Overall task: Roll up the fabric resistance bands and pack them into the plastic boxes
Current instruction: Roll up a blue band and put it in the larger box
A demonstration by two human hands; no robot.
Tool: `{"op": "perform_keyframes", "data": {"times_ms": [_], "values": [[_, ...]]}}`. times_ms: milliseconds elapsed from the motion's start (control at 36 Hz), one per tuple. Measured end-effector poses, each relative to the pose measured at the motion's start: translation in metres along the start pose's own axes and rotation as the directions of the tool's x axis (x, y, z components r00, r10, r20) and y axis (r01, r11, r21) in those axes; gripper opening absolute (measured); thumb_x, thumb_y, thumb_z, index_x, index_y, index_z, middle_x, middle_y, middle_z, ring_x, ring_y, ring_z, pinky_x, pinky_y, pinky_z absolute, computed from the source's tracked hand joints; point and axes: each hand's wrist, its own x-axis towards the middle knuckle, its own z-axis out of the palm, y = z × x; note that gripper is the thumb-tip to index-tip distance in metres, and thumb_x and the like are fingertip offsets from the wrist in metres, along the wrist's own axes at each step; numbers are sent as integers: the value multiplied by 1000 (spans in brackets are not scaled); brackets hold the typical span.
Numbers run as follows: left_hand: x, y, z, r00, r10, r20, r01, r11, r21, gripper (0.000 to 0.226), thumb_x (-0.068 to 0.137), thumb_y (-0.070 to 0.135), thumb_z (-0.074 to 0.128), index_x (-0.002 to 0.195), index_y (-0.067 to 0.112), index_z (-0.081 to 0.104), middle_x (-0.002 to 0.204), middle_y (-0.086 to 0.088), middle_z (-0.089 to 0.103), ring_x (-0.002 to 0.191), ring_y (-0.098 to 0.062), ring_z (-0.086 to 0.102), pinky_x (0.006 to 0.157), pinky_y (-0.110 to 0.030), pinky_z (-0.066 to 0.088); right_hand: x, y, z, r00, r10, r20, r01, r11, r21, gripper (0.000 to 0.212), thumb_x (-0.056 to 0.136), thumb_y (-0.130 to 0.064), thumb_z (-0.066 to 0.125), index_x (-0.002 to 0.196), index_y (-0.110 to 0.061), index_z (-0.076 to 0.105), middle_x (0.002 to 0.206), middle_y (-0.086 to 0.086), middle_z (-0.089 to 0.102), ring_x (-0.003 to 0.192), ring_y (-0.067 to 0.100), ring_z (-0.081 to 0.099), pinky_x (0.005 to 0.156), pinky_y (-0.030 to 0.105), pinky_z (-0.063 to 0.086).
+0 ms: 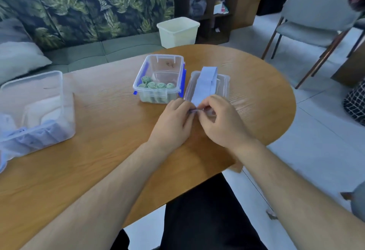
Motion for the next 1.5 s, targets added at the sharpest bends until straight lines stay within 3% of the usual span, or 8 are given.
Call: {"op": "perform_keyframes", "data": {"times_ms": [278,444,639,778,1056,1139,1389,1500], "values": [[-77,1,-66,991,4,135,5,997,-72,22,91,31,58,82,12,63,75,9,50,73,-11,48,68,-22,40,-35,-58,14,963,-74,260,15,975,221,10,87,-19,63,77,-18,66,73,-8,65,71,15,60,64,31,49],[-61,-4,-55,989,-116,88,125,986,-114,19,93,21,53,84,12,67,76,11,50,72,-8,51,66,-17,37,-32,-36,30,998,26,62,-26,1000,-1,11,95,-21,62,86,-18,67,83,-9,65,80,9,57,72,26,47],[-5,-26,6,980,-135,148,122,988,92,36,97,18,59,132,6,60,130,-9,56,119,-29,53,101,-37,42,-2,-2,27,979,205,13,-193,940,-282,41,92,-28,67,130,-11,63,129,10,59,122,31,49,105,36,37],[7,-30,24,978,-126,166,105,986,133,32,96,10,56,126,3,61,121,-16,61,112,-35,54,100,-43,42,15,9,34,968,248,20,-230,922,-313,28,94,-25,64,117,-11,69,121,11,63,116,33,52,100,34,36],[-7,-10,-23,975,-198,-101,189,978,-90,16,93,13,64,84,20,54,84,13,50,81,-6,43,76,-11,34,3,-24,30,998,-7,-67,11,998,57,8,98,-17,58,98,-14,65,91,-8,65,88,12,59,82,27,48],[-20,-3,-52,938,-335,-85,306,919,-248,9,95,17,62,87,21,58,80,11,62,76,-5,55,65,-19,41,7,-51,33,999,-17,-34,23,981,193,10,99,-15,62,107,-11,66,90,-11,64,84,0,58,74,9,41],[-39,-13,-137,802,-537,-262,374,793,-481,10,97,20,66,99,29,63,82,18,66,81,-2,62,74,-15,47,43,-134,58,996,4,87,-41,905,423,6,98,-17,65,98,-10,64,81,-7,65,73,1,58,72,17,48],[-36,-24,-172,770,-550,-324,392,808,-440,12,98,29,65,92,19,67,82,-2,68,79,-14,65,78,-45,57,66,-171,68,996,-30,79,-13,869,494,4,97,-15,66,96,-15,62,80,-8,62,71,-5,55,71,14,45]]}}
